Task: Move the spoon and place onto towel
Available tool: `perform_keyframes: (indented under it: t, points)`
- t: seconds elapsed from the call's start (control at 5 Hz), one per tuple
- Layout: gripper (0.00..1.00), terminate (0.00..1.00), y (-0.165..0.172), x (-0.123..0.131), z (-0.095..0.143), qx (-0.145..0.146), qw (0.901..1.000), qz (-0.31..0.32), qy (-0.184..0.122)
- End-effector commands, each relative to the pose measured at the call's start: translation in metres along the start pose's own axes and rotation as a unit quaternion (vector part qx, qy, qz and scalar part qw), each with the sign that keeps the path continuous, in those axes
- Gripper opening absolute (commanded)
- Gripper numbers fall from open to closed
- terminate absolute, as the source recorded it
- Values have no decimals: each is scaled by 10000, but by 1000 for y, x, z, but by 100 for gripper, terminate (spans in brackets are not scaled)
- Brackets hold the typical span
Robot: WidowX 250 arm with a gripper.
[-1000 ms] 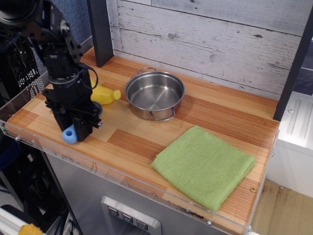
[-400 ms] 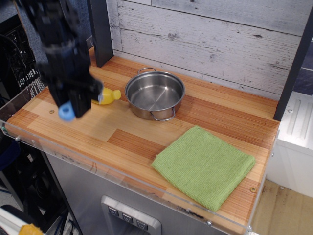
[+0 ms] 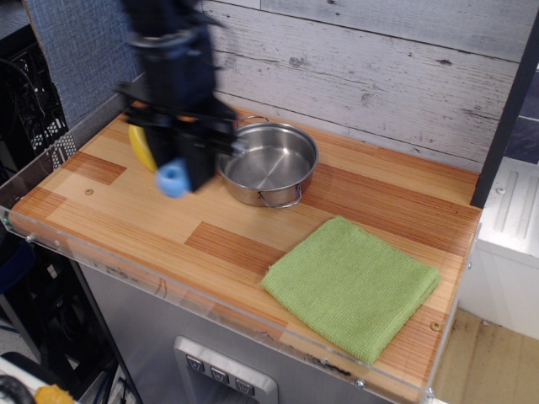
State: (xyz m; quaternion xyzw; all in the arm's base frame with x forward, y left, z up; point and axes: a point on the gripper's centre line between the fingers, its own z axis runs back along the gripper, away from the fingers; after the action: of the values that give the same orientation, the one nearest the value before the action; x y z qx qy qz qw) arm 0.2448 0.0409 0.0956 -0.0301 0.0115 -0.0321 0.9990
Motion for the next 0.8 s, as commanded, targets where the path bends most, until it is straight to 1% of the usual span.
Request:
perform_keyframes:
  t: [0.0,0.2,0.4,0.6]
  points:
    - [0,0,-66,12,0,613,9952,-681,-344]
    - [0,0,-87,8,-10,902,9931,-462,-593]
    - [0,0,-104,9,-28,947,9917,-422,-763]
    - [0,0,-109,15,-44,611,9929,-359,-953]
